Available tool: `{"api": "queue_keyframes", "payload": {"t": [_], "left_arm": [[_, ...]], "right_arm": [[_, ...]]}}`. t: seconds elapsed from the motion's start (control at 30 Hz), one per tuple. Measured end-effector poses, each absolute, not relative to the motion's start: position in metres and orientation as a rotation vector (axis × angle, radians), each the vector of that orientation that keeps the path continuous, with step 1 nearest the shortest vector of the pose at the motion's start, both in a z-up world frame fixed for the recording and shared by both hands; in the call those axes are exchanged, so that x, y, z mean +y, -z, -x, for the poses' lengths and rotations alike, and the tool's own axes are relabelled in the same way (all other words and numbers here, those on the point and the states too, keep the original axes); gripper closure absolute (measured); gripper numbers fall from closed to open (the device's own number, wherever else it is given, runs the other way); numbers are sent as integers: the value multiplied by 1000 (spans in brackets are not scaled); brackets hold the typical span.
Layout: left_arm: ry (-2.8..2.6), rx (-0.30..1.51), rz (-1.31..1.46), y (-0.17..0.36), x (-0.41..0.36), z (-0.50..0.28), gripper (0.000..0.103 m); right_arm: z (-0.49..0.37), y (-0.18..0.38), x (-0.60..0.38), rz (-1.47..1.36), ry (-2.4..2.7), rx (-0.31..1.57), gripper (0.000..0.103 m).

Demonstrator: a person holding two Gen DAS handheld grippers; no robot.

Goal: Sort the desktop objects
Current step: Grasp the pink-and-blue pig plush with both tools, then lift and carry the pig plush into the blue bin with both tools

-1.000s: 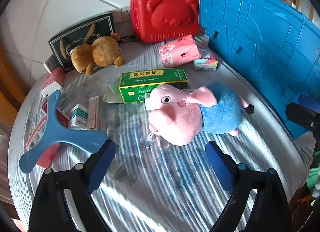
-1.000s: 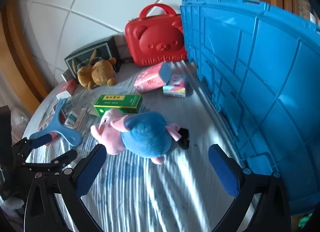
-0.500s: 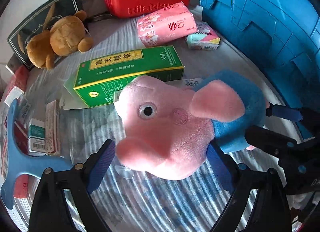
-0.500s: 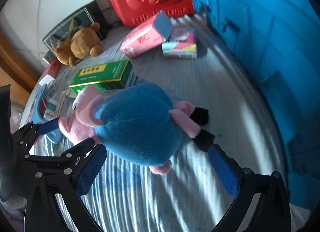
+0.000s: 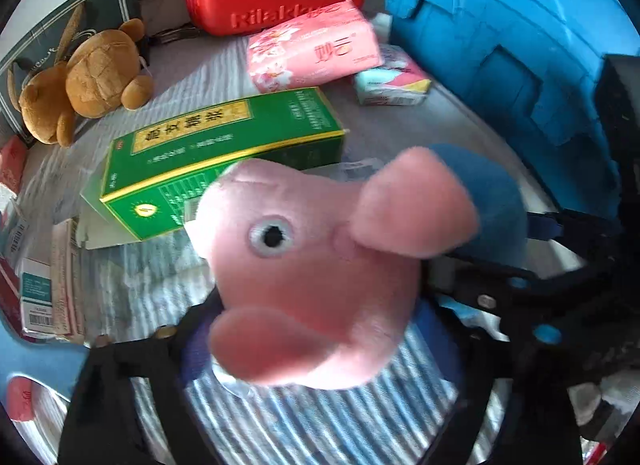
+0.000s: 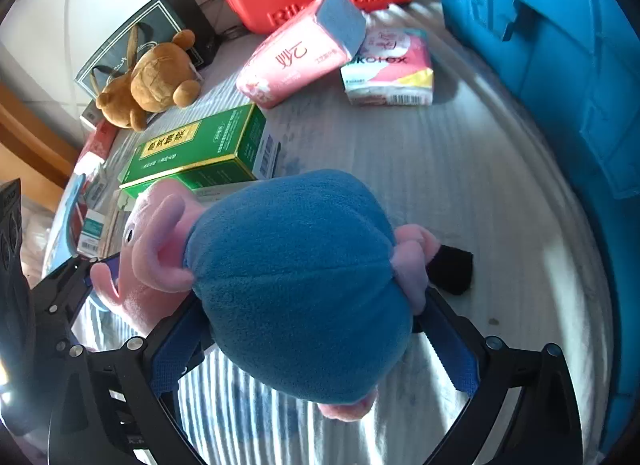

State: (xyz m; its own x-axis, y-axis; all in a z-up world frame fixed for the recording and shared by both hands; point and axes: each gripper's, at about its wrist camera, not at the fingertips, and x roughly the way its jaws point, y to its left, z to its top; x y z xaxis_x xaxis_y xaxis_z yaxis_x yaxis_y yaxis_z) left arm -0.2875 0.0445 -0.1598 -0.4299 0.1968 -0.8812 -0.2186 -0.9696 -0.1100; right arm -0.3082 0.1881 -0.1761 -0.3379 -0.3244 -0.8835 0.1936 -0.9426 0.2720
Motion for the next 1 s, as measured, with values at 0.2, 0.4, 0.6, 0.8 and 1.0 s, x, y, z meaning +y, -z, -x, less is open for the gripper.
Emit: {"api": "queue_keyframes", "payload": {"t": [0.2, 0.4, 0.6, 0.8, 1.0], "left_arm": [[-2552, 63, 1452, 140, 48, 265, 25], [-2645, 71, 1277, 88, 47, 236, 25], [-2748, 67, 1051, 23, 52, 206, 25], [-2812, 106, 843, -31, 69, 174, 25], [-2825, 152, 683, -73, 108, 156, 25]], "right_arm": [[295, 160, 182, -1512, 2362, -110, 20], [267, 116, 189, -1358, 2405, -126, 21], [233, 50, 192, -1130, 2496, -49, 21], [196, -7, 211, -936, 2565, -22, 21], [171, -50, 243, -814, 2630, -27, 21]]}}
